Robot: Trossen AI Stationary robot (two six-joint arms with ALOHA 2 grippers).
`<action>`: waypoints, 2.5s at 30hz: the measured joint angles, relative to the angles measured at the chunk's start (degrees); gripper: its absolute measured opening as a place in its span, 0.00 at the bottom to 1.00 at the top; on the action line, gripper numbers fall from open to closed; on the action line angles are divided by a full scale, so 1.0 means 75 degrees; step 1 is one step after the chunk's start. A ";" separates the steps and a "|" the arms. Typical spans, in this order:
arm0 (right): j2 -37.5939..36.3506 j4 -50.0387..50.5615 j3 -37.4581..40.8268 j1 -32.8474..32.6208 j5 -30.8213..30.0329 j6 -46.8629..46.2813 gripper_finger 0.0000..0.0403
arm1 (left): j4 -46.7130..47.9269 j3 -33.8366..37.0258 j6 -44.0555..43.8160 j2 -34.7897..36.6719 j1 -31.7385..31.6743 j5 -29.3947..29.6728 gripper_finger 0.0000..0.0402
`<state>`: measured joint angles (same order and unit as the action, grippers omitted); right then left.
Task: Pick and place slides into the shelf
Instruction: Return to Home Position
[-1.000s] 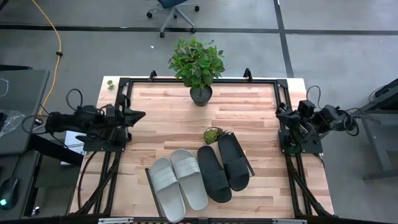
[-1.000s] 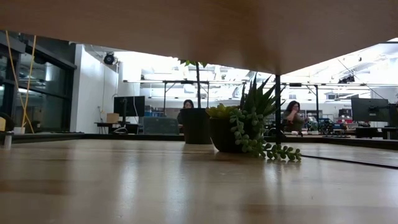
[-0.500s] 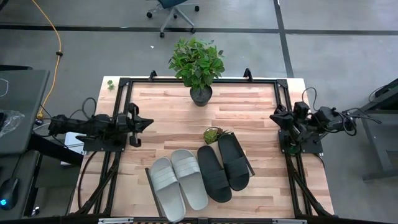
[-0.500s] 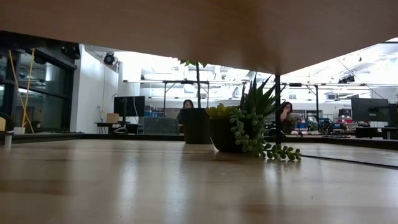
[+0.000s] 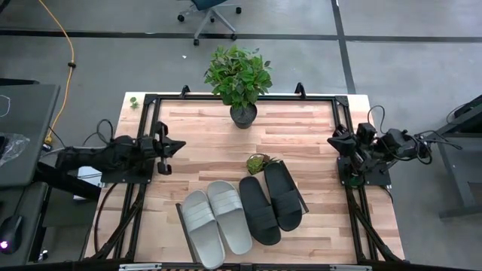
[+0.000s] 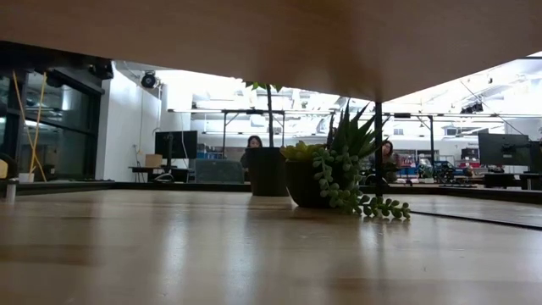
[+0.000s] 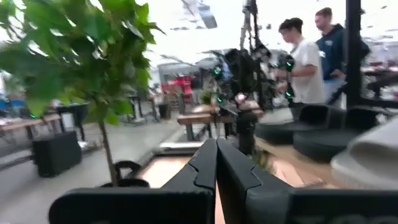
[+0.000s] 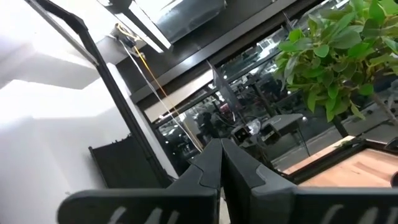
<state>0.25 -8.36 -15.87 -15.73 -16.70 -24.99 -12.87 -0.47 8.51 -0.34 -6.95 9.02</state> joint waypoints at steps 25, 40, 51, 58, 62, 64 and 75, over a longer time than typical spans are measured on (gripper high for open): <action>0.0003 -0.2715 0.2042 0.0006 0.0371 0.1859 0.00 | 0.1572 -0.0012 -0.0940 -0.0023 -0.0872 -0.0935 0.00; 0.0003 0.0802 0.2042 0.1464 0.1399 0.1128 0.00 | 0.1570 -0.0012 -0.0943 -0.0023 -0.0872 -0.0921 0.01; 0.0017 0.1032 0.2039 0.2576 0.2289 0.1462 0.00 | 0.1569 -0.0012 -0.0946 -0.0023 -0.0872 -0.0921 0.01; 0.0017 0.1041 0.2039 0.2716 0.2257 0.1830 0.00 | 0.1569 -0.0012 -0.0946 -0.0023 -0.0872 -0.0921 0.01; 0.0020 0.1048 0.2036 0.2715 0.2260 0.2152 0.00 | 0.1569 -0.0012 -0.0946 -0.0023 -0.0872 -0.0921 0.01; 0.0020 0.1053 0.2036 0.2713 0.2260 0.2137 0.00 | 0.1569 -0.0012 -0.0945 -0.0023 -0.0872 -0.0922 0.01; 0.0020 0.1059 0.2033 0.2713 0.2257 0.2141 0.00 | 0.1569 -0.0012 -0.0946 -0.0023 -0.0872 -0.0924 0.01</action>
<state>0.40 -0.42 -0.62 4.62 0.23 -8.93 -1.10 -0.56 1.41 -0.51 -13.50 2.09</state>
